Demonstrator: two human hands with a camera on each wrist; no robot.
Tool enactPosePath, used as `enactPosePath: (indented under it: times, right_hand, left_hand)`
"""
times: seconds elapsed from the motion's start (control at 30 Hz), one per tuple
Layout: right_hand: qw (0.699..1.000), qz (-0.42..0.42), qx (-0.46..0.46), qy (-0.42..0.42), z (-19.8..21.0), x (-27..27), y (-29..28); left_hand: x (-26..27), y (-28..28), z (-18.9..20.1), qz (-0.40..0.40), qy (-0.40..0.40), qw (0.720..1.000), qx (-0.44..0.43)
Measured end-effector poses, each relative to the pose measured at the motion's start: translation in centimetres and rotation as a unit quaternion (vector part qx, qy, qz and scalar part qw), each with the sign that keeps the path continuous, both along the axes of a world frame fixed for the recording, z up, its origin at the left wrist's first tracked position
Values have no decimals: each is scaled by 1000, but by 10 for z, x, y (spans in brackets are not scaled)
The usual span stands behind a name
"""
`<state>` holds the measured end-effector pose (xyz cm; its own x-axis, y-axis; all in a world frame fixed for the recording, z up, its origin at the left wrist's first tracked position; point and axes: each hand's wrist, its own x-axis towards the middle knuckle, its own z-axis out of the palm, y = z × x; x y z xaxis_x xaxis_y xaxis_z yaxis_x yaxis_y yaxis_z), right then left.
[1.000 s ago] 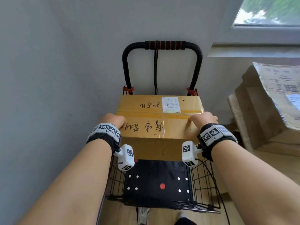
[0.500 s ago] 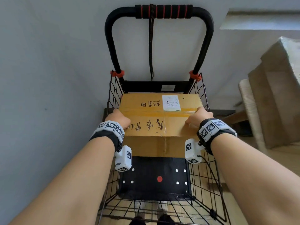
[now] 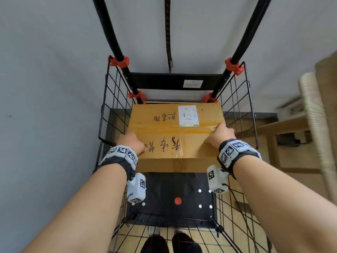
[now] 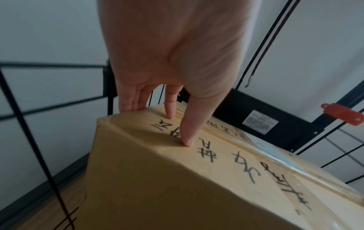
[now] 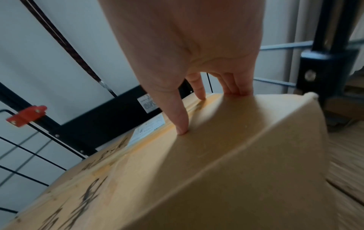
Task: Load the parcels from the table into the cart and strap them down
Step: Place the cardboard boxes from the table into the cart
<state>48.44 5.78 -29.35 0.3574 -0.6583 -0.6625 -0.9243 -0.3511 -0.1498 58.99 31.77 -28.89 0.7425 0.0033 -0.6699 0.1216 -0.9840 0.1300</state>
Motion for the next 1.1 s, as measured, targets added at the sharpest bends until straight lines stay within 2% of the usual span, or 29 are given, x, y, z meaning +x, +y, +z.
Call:
enactPosePath:
  times: [0.27,0.53,0.63,0.87,1.1]
  right_hand:
    - [1000,-7,6,-22,-65,-4,5]
    - [998,-42,45,-4,-108,-16,8]
    - [996,-60,64,-9,-119,-22,12]
    - [994,-78,61,-40,-130,-17,8]
    - [997,-54,50,-38,-116,-17,24]
  left_hand:
    - [-5,6,-67,16,-9,1000,-7]
    - [-10,4,-106,36,13,999,-23]
    - [-15,5,-115,72,30,996,-39]
    - [-11,-1,-126,102,39,992,-71]
    - [-25,-5,-114,65,40,996,-56]
